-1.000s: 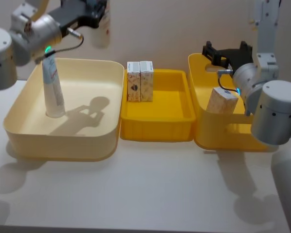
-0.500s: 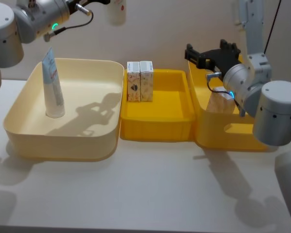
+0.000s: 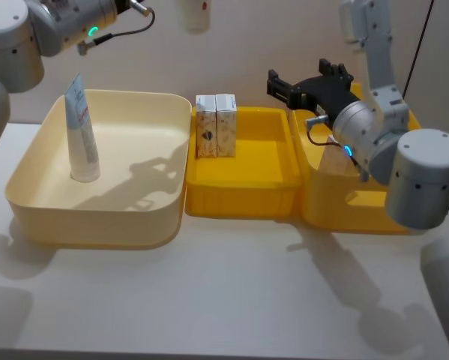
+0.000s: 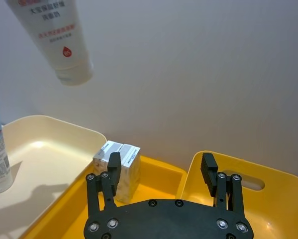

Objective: Bimanual collaborative sorting of washing and personal care products

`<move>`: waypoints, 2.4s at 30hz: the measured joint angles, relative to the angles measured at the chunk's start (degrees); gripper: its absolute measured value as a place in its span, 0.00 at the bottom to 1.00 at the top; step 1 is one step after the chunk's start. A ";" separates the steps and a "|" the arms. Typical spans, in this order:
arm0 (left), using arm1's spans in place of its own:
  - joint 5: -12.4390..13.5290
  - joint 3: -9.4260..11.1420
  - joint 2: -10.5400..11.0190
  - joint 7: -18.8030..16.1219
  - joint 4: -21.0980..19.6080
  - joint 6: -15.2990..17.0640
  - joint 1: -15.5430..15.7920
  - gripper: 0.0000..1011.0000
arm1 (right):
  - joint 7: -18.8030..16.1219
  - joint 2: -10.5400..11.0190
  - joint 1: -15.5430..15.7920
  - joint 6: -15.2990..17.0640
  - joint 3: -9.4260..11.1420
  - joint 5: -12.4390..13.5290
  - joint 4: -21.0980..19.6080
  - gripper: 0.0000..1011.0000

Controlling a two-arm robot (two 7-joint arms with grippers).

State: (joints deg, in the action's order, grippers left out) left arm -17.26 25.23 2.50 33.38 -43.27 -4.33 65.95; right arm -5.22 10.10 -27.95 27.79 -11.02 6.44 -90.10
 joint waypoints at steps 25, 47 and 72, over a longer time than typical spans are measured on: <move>-3.81 1.09 -2.72 7.09 4.01 -0.20 1.48 0.25 | -2.51 -0.66 -2.31 -11.72 -6.24 -6.07 4.00 0.99; -4.74 2.59 -2.46 8.04 3.07 0.50 0.92 0.25 | 1.66 -2.38 -2.19 -15.42 -5.58 -9.64 4.84 0.99; -6.78 3.52 -4.00 10.67 5.45 -1.12 1.64 0.25 | 3.86 -5.92 -4.10 -15.38 -5.48 -11.64 8.03 0.99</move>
State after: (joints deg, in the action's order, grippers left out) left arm -24.04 28.75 -1.51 44.05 -37.82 -5.46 67.58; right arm -1.36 4.18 -32.05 12.41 -16.51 -5.20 -82.07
